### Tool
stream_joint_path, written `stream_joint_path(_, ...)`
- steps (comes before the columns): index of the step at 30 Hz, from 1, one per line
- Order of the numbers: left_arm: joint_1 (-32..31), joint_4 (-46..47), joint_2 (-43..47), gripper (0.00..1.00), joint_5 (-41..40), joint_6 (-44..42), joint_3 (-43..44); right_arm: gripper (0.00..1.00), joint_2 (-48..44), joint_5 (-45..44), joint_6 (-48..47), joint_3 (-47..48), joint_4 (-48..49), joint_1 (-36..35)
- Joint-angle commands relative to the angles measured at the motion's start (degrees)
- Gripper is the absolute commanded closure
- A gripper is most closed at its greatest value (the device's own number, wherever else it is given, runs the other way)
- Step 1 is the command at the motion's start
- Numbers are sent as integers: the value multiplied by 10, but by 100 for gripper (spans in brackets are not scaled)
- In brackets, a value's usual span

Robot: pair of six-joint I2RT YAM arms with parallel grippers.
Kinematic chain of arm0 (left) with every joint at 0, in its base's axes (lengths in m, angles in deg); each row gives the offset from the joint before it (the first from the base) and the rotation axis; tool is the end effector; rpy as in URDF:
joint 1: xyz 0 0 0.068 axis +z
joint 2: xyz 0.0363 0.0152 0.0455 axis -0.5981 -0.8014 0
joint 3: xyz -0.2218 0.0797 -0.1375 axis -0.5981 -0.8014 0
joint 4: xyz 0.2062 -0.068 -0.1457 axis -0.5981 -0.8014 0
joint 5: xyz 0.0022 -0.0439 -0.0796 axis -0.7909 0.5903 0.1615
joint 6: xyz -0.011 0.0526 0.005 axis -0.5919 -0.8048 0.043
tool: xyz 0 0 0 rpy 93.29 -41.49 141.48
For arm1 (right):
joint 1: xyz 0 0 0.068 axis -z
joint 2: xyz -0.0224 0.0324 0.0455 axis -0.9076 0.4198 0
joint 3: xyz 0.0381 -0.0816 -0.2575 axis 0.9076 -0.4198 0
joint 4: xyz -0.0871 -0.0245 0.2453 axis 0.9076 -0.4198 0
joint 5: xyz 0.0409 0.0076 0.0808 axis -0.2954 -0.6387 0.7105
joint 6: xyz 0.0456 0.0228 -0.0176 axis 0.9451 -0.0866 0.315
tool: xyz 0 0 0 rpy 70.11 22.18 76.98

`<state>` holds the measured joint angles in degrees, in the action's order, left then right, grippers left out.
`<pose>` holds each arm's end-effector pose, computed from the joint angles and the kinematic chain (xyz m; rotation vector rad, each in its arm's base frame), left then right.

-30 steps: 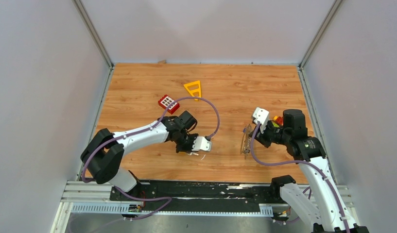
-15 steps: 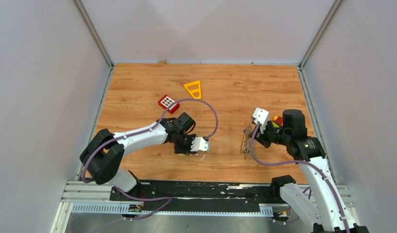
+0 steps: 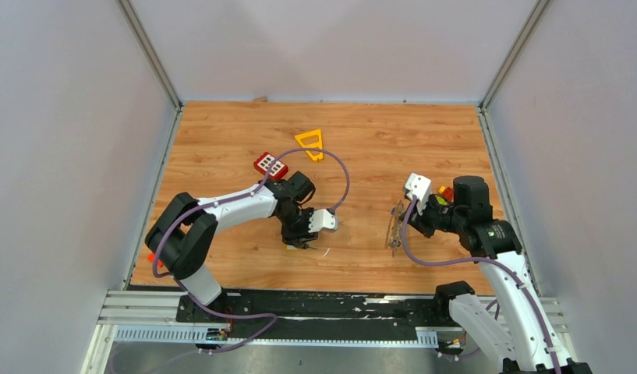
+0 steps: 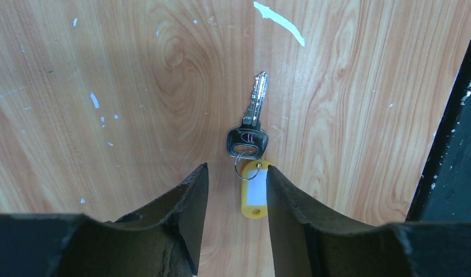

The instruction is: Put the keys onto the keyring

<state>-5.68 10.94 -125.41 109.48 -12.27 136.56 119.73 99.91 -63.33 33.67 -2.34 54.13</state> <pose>0.2069 -0.2070 0.1694 2.0141 2.0348 -0.5498 0.1334 0.0475 0.2963 -1.1882 1.8505 0.4786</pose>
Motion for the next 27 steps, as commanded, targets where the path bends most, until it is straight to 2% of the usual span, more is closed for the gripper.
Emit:
stream_joint_path(1, 10, -27, -14, 49, 34, 16, 26, 100, -5, 14, -10, 2, 14, 1)
stream_joint_path(4, 12, -38, -22, 44, 42, 16, 30, 100, -4, 14, -10, 2, 14, 1)
stream_joint_path(13, 15, -31, -35, 46, 37, 27, 27, 100, -6, 15, -9, 3, 14, 1)
stream_joint_path(20, 15, -34, -41, 63, 44, 33, 22, 100, -7, 15, -10, 2, 13, 1)
stream_joint_path(27, 15, -41, -34, 73, 48, 29, 18, 100, -8, 15, -9, 1, 13, 1)
